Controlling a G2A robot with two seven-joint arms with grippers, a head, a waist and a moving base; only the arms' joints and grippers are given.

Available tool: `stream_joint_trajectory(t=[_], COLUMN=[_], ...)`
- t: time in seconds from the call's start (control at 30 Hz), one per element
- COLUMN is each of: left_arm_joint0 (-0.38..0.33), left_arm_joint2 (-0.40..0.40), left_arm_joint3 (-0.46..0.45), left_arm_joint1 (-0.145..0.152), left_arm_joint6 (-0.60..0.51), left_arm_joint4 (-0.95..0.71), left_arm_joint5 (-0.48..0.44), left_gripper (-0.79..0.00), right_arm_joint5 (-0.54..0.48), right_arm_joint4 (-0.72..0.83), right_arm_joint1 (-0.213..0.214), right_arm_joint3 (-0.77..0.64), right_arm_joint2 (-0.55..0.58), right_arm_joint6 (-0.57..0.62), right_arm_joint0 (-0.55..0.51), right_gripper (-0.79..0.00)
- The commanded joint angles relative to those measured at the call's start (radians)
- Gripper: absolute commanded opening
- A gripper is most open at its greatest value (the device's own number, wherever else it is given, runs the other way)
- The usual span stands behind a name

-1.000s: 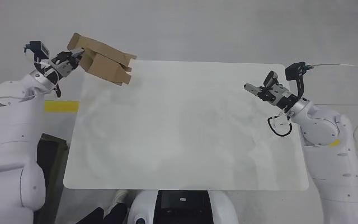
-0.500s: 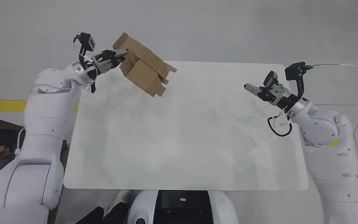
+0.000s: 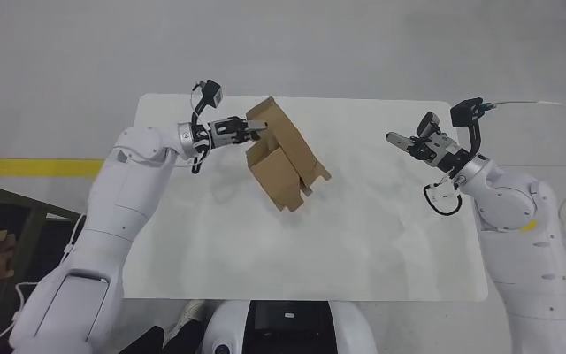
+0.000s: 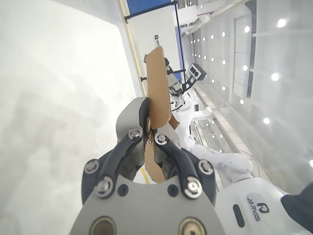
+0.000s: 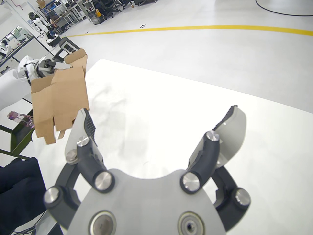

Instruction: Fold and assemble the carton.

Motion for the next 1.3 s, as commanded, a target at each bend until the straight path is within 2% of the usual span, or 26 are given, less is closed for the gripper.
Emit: stream_joint_trajectory(t=[0.0, 0.23, 1.13, 1.27], left_arm_joint0=[0.024, 0.064, 0.069, 0.089], left_arm_joint2=[0.014, 0.025, 0.022, 0.022], left_arm_joint3=[-0.041, -0.099, -0.102, -0.125], left_arm_joint1=[0.0, 0.009, 0.01, 0.015], left_arm_joint6=[-0.02, -0.077, -0.072, -0.039], left_arm_joint4=[0.009, 0.05, 0.052, 0.1], left_arm_joint5=[0.001, 0.041, 0.045, 0.058], left_gripper=[-0.785, -0.785, -0.785, -0.785], right_arm_joint5=[0.0, 0.0, 0.004, -0.039], right_arm_joint4=[0.0, 0.0, -0.001, 0.118], right_arm_joint1=[0.0, 0.0, 0.0, 0.0], right_arm_joint3=[0.0, 0.0, -0.008, -0.016], right_arm_joint2=[0.0, 0.0, -0.007, -0.035], right_arm_joint6=[0.0, 0.0, -0.001, 0.056], right_arm_joint0=[0.0, 0.0, -0.009, -0.022], right_gripper=[0.0, 0.0, 0.0, 0.0])
